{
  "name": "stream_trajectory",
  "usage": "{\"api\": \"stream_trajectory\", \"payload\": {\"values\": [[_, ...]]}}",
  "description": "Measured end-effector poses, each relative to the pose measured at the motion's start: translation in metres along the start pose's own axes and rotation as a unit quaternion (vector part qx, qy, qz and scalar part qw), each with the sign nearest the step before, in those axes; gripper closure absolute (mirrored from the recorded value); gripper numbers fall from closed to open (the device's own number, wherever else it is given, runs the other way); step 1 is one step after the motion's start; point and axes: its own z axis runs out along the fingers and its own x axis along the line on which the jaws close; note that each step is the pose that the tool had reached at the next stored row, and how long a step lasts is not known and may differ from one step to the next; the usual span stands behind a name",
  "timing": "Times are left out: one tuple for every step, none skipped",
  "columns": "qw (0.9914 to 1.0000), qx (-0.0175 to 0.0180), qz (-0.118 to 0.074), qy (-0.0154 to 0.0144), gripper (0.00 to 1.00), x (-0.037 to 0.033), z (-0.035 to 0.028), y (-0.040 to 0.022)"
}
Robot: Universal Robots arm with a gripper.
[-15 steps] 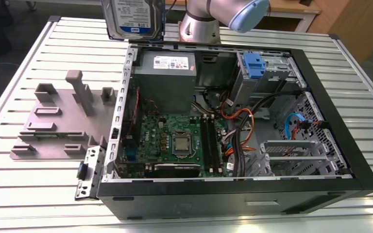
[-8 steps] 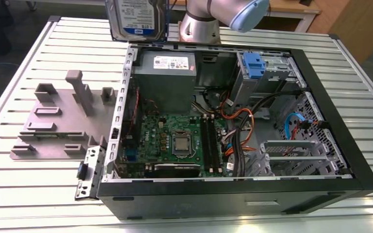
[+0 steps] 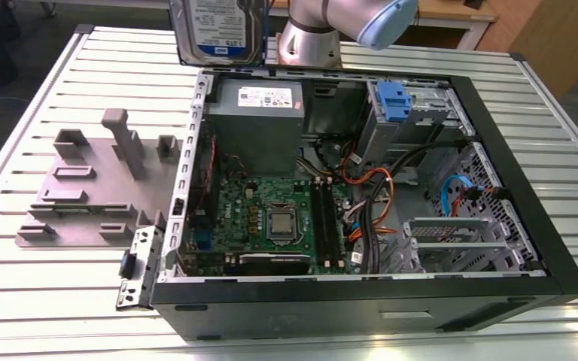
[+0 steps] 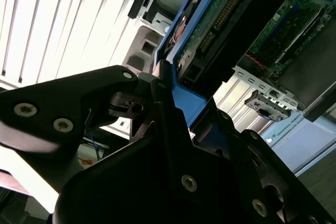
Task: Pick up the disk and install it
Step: 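Pick up the disk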
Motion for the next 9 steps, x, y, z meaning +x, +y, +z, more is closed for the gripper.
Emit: {"api": "stream_trajectory", "payload": {"values": [[1.0,0.0,0.0,-0.0001,0.64,0.0006,0.0,-0.0012],[1.0,-0.0001,0.0,-0.0001,0.64,0.0012,-0.0001,-0.0023],[1.0,-0.0001,0.0,-0.0001,0.64,0.0019,-0.0001,-0.0033],[1.0,-0.0001,0.0,0.0,0.64,0.0028,-0.0002,-0.0041],[1.0,-0.0001,0.0,0.0,0.64,0.0037,-0.0002,-0.0048],[1.0,0.0,0.0,-0.0001,0.64,0.0046,-0.0001,-0.0055],[1.0,-0.0001,0.0,-0.0001,0.64,0.0056,-0.0002,-0.0063],[1.0,0.0,0.0,-0.0001,0.64,0.0065,-0.0001,-0.0069],[1.0,0.0,0.0,-0.0001,0.64,0.0073,-0.0002,-0.0076]]}}
